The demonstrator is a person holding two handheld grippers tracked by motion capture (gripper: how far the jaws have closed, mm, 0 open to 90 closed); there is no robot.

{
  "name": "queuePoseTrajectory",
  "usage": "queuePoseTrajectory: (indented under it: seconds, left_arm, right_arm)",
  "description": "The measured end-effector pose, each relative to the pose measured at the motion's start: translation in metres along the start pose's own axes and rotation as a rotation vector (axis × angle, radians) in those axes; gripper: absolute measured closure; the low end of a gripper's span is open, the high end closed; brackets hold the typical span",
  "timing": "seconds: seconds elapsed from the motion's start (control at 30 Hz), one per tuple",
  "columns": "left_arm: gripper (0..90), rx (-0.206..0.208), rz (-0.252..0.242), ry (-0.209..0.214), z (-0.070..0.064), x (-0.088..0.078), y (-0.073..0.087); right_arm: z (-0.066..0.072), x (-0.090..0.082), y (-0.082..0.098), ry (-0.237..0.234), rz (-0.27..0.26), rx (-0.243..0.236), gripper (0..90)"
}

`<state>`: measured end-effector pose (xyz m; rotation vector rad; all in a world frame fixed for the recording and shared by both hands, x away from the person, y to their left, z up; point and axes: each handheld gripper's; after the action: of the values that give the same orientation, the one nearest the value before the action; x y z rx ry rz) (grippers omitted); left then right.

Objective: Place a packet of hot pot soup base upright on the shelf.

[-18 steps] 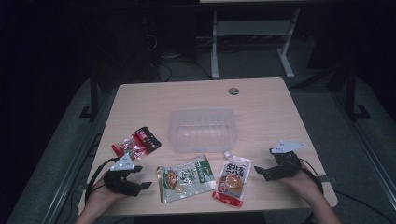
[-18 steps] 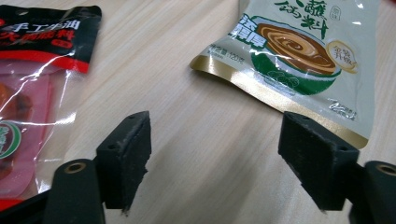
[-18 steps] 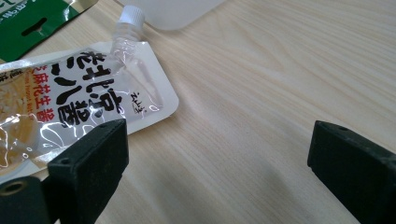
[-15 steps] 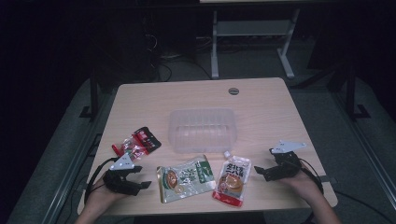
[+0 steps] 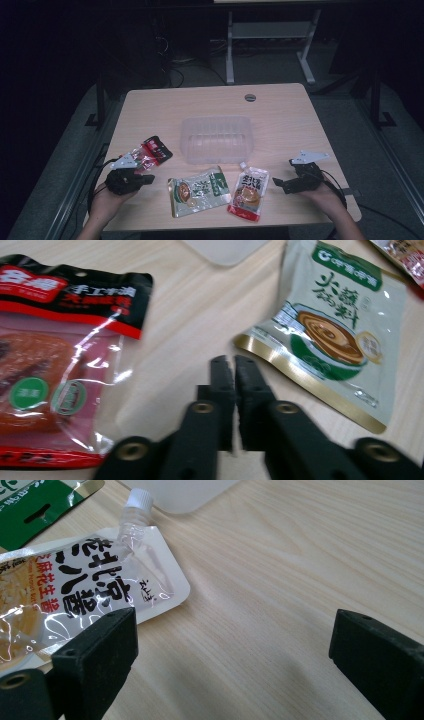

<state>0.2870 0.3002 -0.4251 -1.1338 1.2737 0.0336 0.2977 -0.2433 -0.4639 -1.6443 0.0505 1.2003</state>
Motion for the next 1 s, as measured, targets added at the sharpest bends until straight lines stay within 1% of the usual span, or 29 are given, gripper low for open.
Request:
queuePoseTrajectory:
  seconds: [0.03, 0.1, 0.17, 0.2, 0.23, 0.37, 0.4, 0.43, 0.5, 0.6, 0.67, 0.7, 0.73, 0.8, 0.9, 0.93, 1.0]
  left_arm:
    - [89.7, -0.013, -0.008, -0.008, 0.001, -0.001, -0.002]
    - [89.8, -0.015, -0.006, -0.035, 0.005, -0.002, -0.006]
    - [89.8, -0.026, -0.017, -0.072, 0.011, -0.003, -0.012]
    - [89.8, -0.023, -0.021, -0.088, 0.014, -0.003, -0.014]
    - [89.8, -0.030, -0.020, -0.109, 0.020, -0.003, -0.018]
    - [89.8, -0.045, -0.031, -0.161, 0.033, 0.001, -0.027]
    - [89.8, -0.049, -0.031, -0.170, 0.037, 0.002, -0.029]
    - [89.8, -0.039, -0.027, -0.184, 0.041, 0.003, -0.032]
    - [89.8, -0.043, -0.017, -0.211, 0.050, 0.006, -0.036]
    - [89.8, -0.065, -0.021, -0.239, 0.061, 0.010, -0.040]
    - [89.8, -0.055, -0.005, -0.274, 0.070, 0.012, -0.042]
    - [89.8, -0.069, -0.002, -0.281, 0.076, 0.014, -0.043]
    - [89.8, -0.084, -0.008, -0.288, 0.079, 0.015, -0.043]
    - [89.8, -0.095, -0.007, -0.303, 0.090, 0.016, -0.041]
    - [89.8, -0.109, -0.001, -0.302, 0.102, 0.020, -0.036]
    - [89.8, -0.123, 0.013, -0.304, 0.106, 0.021, -0.034]
    - [89.8, -0.140, 0.012, -0.297, 0.111, 0.023, -0.031]
  right_arm:
    - [0.000, 0.000, 0.000, 0.000, -0.001, 0.001, 5.1]
    - [0.000, 0.000, 0.000, 0.002, 0.000, 0.002, 5.1]
    - [-0.001, -0.001, 0.001, 0.003, -0.002, 0.002, 5.1]
    - [-0.001, -0.001, 0.001, 0.004, -0.002, 0.010, 5.1]
    - [-0.001, -0.001, 0.001, 0.004, -0.002, 0.010, 5.1]
    - [-0.002, 0.000, 0.000, 0.004, -0.002, 0.005, 5.3]
    - [-0.002, 0.000, 0.000, 0.003, -0.002, 0.004, 5.3]
    - [-0.002, 0.000, 0.000, 0.003, -0.001, 0.004, 5.3]
    - [-0.001, 0.000, 0.000, 0.002, 0.000, 0.004, 5.3]
    - [-0.002, 0.000, 0.001, 0.000, 0.001, 0.015, 5.4]
    - [-0.002, 0.000, 0.001, 0.001, 0.001, 0.015, 5.5]
    - [-0.002, 0.000, 0.001, 0.001, 0.001, 0.015, 5.4]
    - [-0.002, 0.000, 0.001, 0.001, 0.002, 0.015, 5.5]
    - [-0.002, 0.000, 0.000, -0.001, 0.002, 0.014, 5.5]
    - [-0.002, 0.000, 0.001, -0.001, 0.003, 0.012, 5.5]
    - [-0.002, 0.000, 0.001, -0.002, 0.004, 0.014, 5.5]
    - [-0.002, 0.001, 0.001, -0.001, 0.006, 0.009, 5.5]
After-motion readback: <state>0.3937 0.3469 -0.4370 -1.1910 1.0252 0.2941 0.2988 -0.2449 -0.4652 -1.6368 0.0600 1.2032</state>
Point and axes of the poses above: each handheld gripper's, and its own axes: x roughly forward along the jaws, y roughly out of its underside, z roughly to its left, and after that the axes turned 3 degrees about z, right-handed
